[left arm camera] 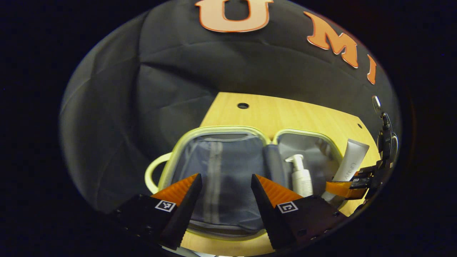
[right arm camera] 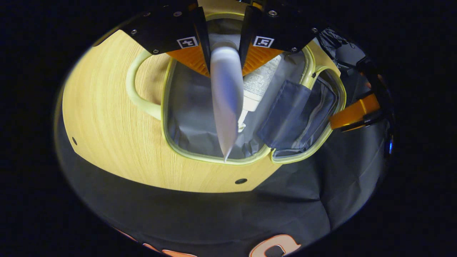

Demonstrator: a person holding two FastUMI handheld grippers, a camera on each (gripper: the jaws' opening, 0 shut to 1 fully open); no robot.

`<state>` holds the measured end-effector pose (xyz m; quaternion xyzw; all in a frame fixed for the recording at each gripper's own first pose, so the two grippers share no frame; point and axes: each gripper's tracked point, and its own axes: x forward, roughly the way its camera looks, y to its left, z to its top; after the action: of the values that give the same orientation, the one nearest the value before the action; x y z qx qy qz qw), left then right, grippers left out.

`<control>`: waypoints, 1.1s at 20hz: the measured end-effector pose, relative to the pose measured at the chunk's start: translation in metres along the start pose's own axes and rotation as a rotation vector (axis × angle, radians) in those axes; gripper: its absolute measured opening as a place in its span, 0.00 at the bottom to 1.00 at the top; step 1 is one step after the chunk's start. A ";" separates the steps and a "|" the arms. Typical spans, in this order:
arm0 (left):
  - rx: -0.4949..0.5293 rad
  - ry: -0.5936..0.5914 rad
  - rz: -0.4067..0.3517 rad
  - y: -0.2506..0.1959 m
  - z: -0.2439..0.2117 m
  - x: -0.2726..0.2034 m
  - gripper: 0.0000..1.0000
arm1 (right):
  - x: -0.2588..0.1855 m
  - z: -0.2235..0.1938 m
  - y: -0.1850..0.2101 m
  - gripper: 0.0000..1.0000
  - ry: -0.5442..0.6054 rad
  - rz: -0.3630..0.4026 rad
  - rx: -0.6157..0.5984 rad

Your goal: First open the suitcase, pack the skin care products into it, and then close the suitcase.

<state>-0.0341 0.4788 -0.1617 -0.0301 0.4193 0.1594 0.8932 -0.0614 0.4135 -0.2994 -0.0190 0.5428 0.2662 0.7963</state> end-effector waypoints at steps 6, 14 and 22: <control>-0.093 -0.009 0.136 0.110 0.006 -0.040 0.87 | 0.010 -0.009 -0.005 0.42 0.111 -0.057 0.119; -0.321 0.001 0.153 0.190 0.006 -0.021 0.87 | 0.009 -0.002 0.003 0.51 0.122 -0.049 0.207; -0.531 0.092 0.027 0.205 -0.012 0.030 0.87 | -0.011 0.030 -0.007 0.78 -0.007 -0.035 0.263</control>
<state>-0.0889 0.6789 -0.1760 -0.2646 0.4032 0.2742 0.8320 -0.0360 0.4122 -0.2794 0.0767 0.5700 0.1788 0.7983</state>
